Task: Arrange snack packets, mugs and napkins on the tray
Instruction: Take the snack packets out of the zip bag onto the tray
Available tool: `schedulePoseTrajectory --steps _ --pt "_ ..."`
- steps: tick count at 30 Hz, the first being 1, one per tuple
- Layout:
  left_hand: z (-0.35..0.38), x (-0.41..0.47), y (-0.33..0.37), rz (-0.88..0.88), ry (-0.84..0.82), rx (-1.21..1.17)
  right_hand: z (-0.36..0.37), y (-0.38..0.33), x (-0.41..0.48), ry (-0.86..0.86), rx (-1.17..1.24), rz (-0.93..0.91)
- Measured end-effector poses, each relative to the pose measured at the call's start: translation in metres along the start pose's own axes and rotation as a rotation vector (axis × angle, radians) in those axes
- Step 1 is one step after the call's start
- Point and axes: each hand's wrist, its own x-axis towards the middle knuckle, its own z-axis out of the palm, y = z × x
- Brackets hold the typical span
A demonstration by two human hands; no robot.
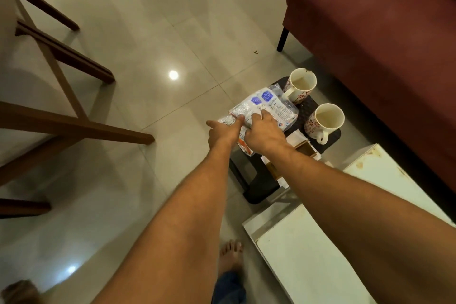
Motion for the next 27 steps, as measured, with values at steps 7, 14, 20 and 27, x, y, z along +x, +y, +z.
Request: schedulePoseTrajectory --steps 7,14,20,27 --pt "0.026 0.019 -0.005 -0.083 0.063 -0.087 0.017 0.014 0.017 -0.014 0.061 0.024" --pt "0.033 0.031 -0.005 -0.213 0.012 -0.345 0.025 0.016 0.018 0.025 0.177 0.023" --pt "0.025 0.034 -0.01 -0.138 -0.041 -0.411 0.028 0.019 0.014 0.012 0.217 0.019" --pt "0.006 0.013 0.003 -0.081 -0.153 -0.487 0.019 0.004 0.0 -0.009 0.338 -0.021"
